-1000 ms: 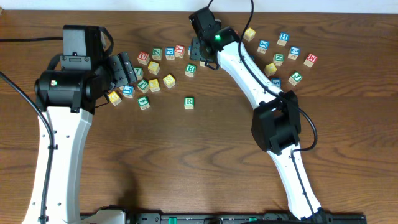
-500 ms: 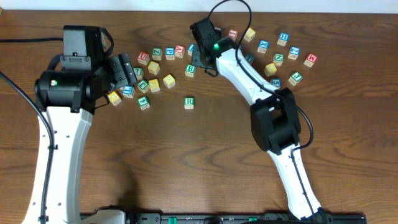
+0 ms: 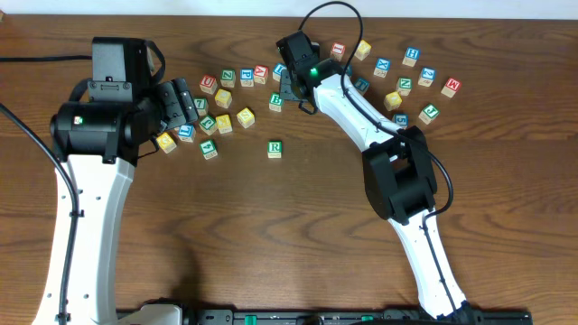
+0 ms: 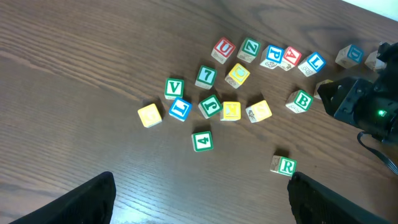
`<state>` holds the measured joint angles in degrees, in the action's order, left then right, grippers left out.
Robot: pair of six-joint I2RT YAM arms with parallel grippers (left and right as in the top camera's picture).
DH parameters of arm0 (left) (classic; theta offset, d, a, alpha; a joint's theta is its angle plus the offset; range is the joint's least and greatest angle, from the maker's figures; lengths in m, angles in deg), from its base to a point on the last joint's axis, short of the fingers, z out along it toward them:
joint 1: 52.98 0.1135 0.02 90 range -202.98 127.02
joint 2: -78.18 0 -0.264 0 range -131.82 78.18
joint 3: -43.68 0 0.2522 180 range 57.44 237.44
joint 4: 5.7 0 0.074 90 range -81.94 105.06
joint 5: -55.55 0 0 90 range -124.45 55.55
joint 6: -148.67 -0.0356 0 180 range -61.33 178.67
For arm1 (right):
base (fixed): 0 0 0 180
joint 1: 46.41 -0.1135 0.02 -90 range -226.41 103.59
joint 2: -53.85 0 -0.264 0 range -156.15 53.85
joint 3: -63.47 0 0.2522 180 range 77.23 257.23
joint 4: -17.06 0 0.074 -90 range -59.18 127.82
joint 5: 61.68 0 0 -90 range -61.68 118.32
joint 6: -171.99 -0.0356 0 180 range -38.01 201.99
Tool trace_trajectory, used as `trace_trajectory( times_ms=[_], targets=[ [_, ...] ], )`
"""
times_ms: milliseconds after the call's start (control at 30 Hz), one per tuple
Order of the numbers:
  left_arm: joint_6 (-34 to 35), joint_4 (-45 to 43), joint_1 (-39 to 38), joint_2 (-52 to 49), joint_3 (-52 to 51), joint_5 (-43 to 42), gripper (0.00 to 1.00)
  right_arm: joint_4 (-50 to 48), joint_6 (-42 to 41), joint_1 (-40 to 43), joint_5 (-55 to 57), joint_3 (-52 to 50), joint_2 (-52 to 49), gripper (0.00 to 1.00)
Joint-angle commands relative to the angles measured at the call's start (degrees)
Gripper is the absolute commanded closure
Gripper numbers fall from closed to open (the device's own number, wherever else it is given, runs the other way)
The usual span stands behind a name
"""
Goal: Spell out ROBOT
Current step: 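Carry the O block and set it right of the R block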
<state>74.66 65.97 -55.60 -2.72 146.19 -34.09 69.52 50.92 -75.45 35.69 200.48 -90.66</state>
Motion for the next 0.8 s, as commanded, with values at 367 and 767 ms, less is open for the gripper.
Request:
trace_trajectory(
  times_ms=[367, 767],
  targets=[
    [-1.16, 0.04, 0.35, -0.44, -0.46, 0.31, 0.13, 10.8, 6.95, 0.55, 1.01, -0.24, 7.3, 0.74],
    [-1.16, -0.15, 0.35, -0.44, -0.46, 0.31, 0.13, 26.97, 6.71, -1.51, -7.41, -1.31, 8.41, 0.79]
  ],
)
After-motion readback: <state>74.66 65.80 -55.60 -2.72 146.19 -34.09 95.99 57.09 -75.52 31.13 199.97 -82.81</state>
